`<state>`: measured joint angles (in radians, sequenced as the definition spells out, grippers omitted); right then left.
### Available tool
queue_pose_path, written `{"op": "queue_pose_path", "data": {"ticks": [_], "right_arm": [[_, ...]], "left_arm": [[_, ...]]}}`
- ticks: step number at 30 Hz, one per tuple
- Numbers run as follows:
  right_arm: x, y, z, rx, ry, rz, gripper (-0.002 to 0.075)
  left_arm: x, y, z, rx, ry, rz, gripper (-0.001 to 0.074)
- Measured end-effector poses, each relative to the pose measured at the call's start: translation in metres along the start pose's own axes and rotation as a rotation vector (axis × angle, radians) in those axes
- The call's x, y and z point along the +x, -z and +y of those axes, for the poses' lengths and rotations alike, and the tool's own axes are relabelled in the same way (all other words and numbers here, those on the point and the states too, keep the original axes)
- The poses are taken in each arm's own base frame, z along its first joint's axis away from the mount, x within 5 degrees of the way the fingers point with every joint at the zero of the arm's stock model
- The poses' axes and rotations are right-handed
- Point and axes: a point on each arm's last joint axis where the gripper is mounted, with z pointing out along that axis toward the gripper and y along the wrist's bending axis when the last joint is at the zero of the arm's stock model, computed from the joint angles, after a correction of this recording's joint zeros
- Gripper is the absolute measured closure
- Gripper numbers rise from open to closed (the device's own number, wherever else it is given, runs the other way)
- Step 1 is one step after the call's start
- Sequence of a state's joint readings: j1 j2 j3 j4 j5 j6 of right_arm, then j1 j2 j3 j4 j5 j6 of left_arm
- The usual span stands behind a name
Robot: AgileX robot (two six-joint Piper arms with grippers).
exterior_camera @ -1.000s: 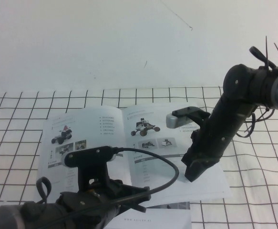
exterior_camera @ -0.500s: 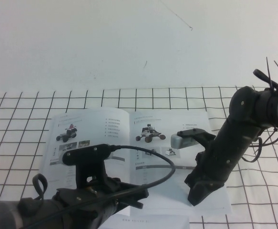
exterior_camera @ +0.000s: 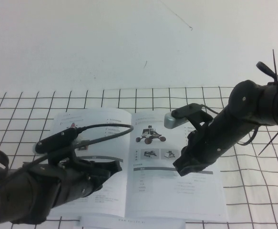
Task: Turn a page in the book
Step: Open the closed book
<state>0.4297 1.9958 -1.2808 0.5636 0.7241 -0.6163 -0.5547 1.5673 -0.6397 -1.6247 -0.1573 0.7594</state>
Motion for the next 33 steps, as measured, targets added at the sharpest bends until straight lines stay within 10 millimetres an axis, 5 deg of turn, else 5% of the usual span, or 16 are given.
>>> {"op": "queue_pose_path", "data": {"ticks": [5, 13, 18, 24, 29, 33], "right_arm": [[0.004, -0.019, -0.008, -0.002, -0.032, 0.034, 0.0727], [0.0, -0.005, -0.004, 0.011, -0.027, -0.003, 0.0727], [-0.007, 0.057, 0.015, 0.102, 0.092, -0.115, 0.0727], [0.006, 0.15, 0.046, 0.263, 0.238, -0.254, 0.0727], [0.036, 0.213, 0.074, 0.351, 0.321, -0.352, 0.0727], [0.072, 0.238, 0.088, 0.405, 0.34, -0.397, 0.0727]], "left_arm": [[0.006, -0.021, 0.013, 0.063, 0.006, 0.188, 0.0738], [0.011, -0.029, 0.015, 0.102, -0.045, 0.257, 0.0738], [0.001, -0.007, 0.005, 0.179, -0.118, 0.197, 0.0737], [-0.021, 0.054, -0.018, 0.369, -0.272, 0.022, 0.0737], [-0.032, 0.118, -0.025, 0.489, -0.408, -0.175, 0.0737], [-0.032, 0.164, -0.023, 0.546, -0.558, -0.342, 0.0737]]}}
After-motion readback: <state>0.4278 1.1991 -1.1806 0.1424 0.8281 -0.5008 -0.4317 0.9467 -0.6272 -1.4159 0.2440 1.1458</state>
